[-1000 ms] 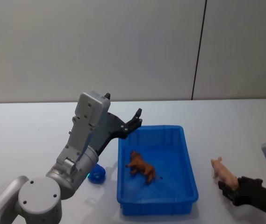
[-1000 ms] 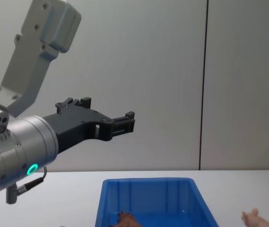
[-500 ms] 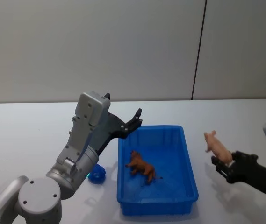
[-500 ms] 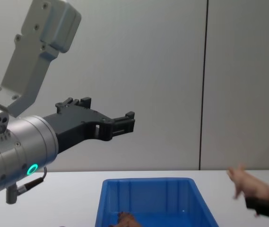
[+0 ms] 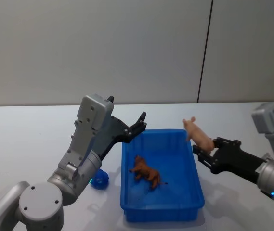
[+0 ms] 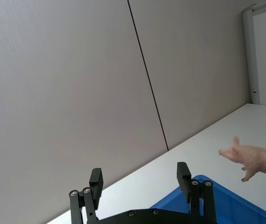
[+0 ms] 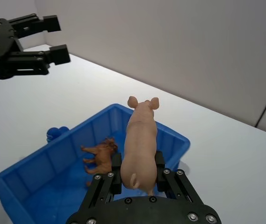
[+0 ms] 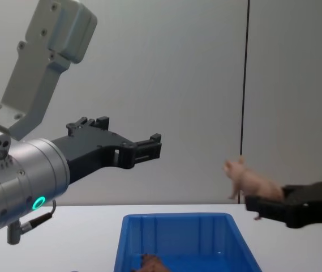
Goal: Pick up the two dolls from the table and place them into the box.
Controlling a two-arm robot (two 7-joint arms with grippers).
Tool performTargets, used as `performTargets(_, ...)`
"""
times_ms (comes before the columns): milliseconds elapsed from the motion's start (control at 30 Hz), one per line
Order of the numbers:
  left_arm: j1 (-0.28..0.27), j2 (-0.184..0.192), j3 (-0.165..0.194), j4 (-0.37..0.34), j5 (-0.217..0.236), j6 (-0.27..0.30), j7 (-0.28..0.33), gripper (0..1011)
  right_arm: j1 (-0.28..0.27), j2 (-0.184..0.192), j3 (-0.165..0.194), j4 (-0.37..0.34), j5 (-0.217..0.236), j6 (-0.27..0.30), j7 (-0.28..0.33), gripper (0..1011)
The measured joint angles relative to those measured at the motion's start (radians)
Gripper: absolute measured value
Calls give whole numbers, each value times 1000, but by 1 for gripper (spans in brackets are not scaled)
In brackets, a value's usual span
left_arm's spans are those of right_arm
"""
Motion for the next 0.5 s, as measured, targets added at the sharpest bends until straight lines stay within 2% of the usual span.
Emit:
performTargets(300, 0, 0, 0, 0, 0, 0, 0, 1001, 43, -32, -25, 33, -29, 25, 41, 394)
performTargets(333, 0, 0, 0, 0, 0, 0, 0, 1001, 48, -37, -29, 39, -33, 28, 45, 448)
performTargets(433, 0, 0, 0, 0, 0, 0, 0, 1001, 55, -42, -33, 47, -38, 32, 49, 507)
performTargets(500, 0, 0, 0, 0, 0, 0, 0, 1001, 61, -46, -37, 54, -43, 37, 52, 596)
